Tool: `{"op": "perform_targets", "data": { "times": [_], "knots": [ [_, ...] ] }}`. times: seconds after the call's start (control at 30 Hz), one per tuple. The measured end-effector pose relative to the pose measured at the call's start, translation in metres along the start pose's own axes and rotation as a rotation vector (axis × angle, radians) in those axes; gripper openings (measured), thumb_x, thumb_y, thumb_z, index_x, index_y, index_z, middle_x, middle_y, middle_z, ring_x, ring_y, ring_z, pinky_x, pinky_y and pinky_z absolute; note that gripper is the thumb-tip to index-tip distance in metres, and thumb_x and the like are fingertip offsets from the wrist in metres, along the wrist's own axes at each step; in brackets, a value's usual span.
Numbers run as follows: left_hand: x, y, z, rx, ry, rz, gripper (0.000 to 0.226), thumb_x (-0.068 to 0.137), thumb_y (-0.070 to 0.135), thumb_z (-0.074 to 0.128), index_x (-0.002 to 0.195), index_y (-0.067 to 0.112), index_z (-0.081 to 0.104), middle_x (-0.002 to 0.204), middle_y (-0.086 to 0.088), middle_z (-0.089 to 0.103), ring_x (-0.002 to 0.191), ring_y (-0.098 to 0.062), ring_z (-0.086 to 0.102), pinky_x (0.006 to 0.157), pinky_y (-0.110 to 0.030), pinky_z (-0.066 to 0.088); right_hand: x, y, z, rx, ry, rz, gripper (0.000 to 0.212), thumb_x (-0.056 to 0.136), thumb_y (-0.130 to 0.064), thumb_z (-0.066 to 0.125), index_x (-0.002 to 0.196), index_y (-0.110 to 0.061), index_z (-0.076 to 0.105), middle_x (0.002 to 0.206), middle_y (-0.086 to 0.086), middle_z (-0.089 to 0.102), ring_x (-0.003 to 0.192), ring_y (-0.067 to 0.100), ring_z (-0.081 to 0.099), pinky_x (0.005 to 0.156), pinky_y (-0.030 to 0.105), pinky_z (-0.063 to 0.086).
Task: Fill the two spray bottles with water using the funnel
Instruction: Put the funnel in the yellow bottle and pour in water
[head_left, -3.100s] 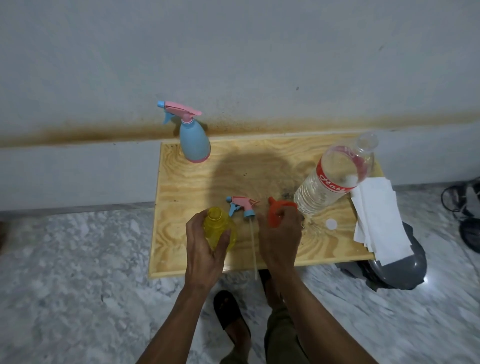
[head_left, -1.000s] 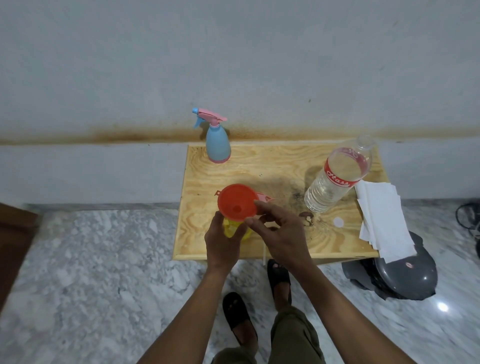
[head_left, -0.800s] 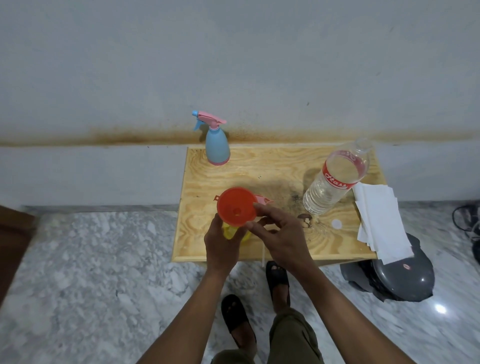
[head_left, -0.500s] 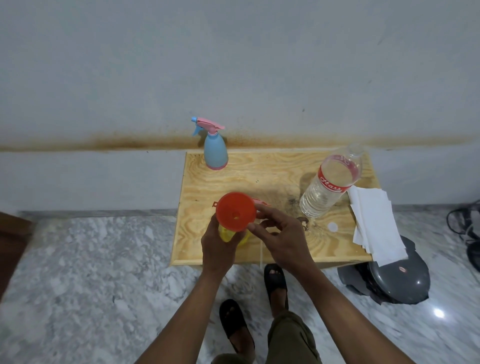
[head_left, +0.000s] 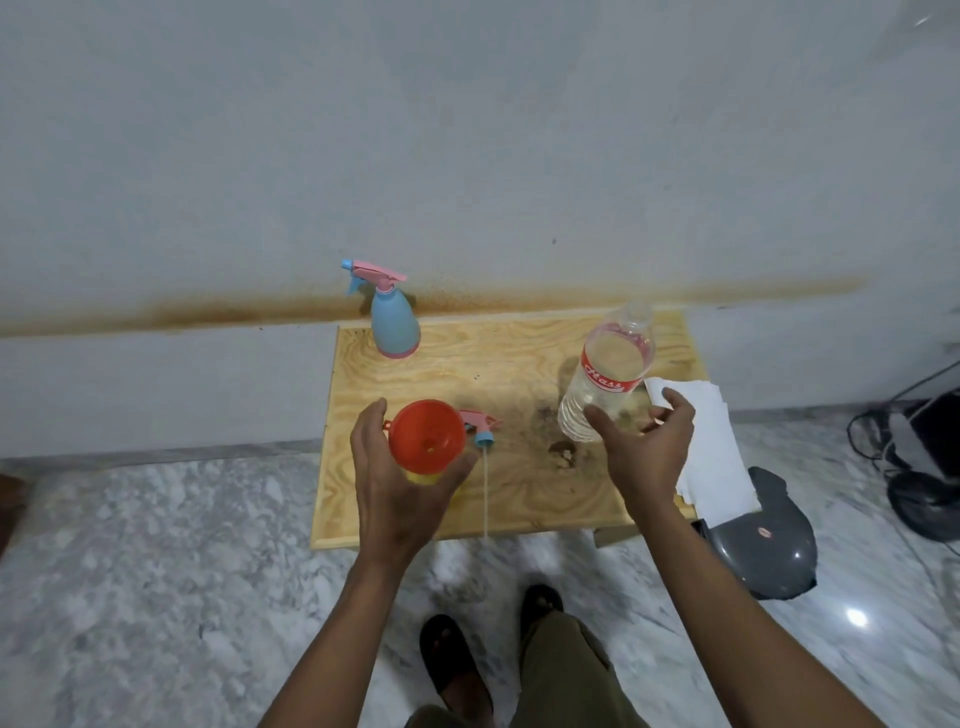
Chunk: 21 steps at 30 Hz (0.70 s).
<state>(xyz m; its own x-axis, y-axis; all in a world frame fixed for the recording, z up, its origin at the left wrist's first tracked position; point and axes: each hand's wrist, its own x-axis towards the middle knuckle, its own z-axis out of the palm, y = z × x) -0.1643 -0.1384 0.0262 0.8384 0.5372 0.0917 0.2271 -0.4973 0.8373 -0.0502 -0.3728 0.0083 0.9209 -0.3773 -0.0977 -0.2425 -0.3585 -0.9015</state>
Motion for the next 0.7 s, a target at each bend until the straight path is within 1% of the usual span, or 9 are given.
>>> {"op": "perform_targets", "data": {
  "times": [0.07,0.17,0.27,0.33,0.43,0.5,0.57,0.63,0.7],
  "knots": [
    [0.002,0.002,0.005,0.005,-0.018,-0.057,0.118,0.059,0.061,0.084,0.153,0.014,0.029,0.154,-0.006,0.035,0.138,-0.019,0.037,0.103,-0.026,0.032,0.023,0.007,0.004,-0.016,-0.052,0.022,0.117,0.057,-0.042,0.095,0.149,-0.021,0.027,0.145,0.011,0.041,0.130,0.029,0.047,0.105,0.049,0.045],
    [0.002,-0.001,0.009,0.018,0.010,-0.080,0.107,0.062,0.055,0.084,0.149,0.015,0.037,0.148,-0.005,0.043,0.132,-0.022,0.045,0.104,-0.033,0.040,0.046,0.017,0.012,-0.059,-0.170,-0.015,0.128,0.050,-0.047,0.097,0.152,-0.024,0.023,0.150,0.007,0.041,0.135,0.029,0.044,0.106,0.053,0.045],
    [0.000,-0.003,0.009,0.059,0.043,-0.073,0.097,0.065,0.048,0.087,0.144,0.015,0.042,0.141,-0.005,0.047,0.127,-0.023,0.050,0.102,-0.037,0.044,0.057,0.023,0.018,-0.040,-0.245,-0.105,0.111,0.052,-0.046,0.097,0.143,-0.026,0.037,0.133,-0.003,0.055,0.119,0.020,0.055,0.098,0.046,0.051],
    [0.000,-0.003,0.009,0.073,0.047,-0.074,0.094,0.065,0.045,0.089,0.143,0.017,0.044,0.141,-0.003,0.047,0.125,-0.022,0.051,0.102,-0.040,0.047,0.062,0.022,0.022,-0.025,-0.266,-0.147,0.104,0.054,-0.043,0.096,0.139,-0.022,0.041,0.123,-0.009,0.055,0.111,0.014,0.054,0.095,0.040,0.051],
    [0.000,-0.003,0.010,0.059,0.045,-0.087,0.095,0.063,0.053,0.088,0.141,0.021,0.046,0.138,0.003,0.047,0.123,-0.017,0.051,0.100,-0.047,0.051,0.071,0.025,0.030,0.019,-0.270,-0.196,0.103,0.054,-0.039,0.097,0.138,-0.019,0.043,0.119,-0.010,0.054,0.109,0.010,0.053,0.092,0.028,0.046],
    [0.000,-0.004,0.010,0.057,0.042,-0.082,0.092,0.063,0.054,0.084,0.141,0.022,0.046,0.136,0.008,0.046,0.123,-0.014,0.051,0.099,-0.047,0.052,0.077,0.031,0.035,0.068,-0.285,-0.247,0.103,0.053,-0.036,0.098,0.138,-0.020,0.042,0.119,-0.013,0.055,0.109,0.004,0.053,0.088,0.013,0.043],
    [0.000,-0.004,0.010,0.059,0.046,-0.081,0.092,0.063,0.052,0.084,0.142,0.024,0.046,0.135,0.011,0.045,0.122,-0.009,0.050,0.098,-0.046,0.053,0.082,0.035,0.040,0.092,-0.305,-0.299,0.102,0.053,-0.034,0.099,0.136,-0.025,0.041,0.118,-0.015,0.055,0.107,-0.002,0.053,0.086,0.005,0.043],
    [0.000,-0.005,0.010,0.058,0.045,-0.082,0.092,0.064,0.053,0.084,0.142,0.025,0.046,0.137,0.011,0.045,0.121,-0.002,0.049,0.097,-0.043,0.055,0.089,0.037,0.044,0.086,-0.325,-0.349,0.100,0.053,-0.037,0.099,0.134,-0.025,0.042,0.118,-0.011,0.058,0.106,0.001,0.056,0.086,0.009,0.047],
    [0.001,-0.006,0.010,0.051,0.038,-0.077,0.093,0.064,0.056,0.083,0.143,0.025,0.045,0.139,0.010,0.045,0.122,0.005,0.047,0.095,-0.038,0.056,0.096,0.037,0.047,0.068,-0.333,-0.405,0.096,0.054,-0.040,0.098,0.132,-0.019,0.046,0.115,-0.008,0.060,0.102,0.002,0.059,0.084,0.011,0.049]
  ]
}}
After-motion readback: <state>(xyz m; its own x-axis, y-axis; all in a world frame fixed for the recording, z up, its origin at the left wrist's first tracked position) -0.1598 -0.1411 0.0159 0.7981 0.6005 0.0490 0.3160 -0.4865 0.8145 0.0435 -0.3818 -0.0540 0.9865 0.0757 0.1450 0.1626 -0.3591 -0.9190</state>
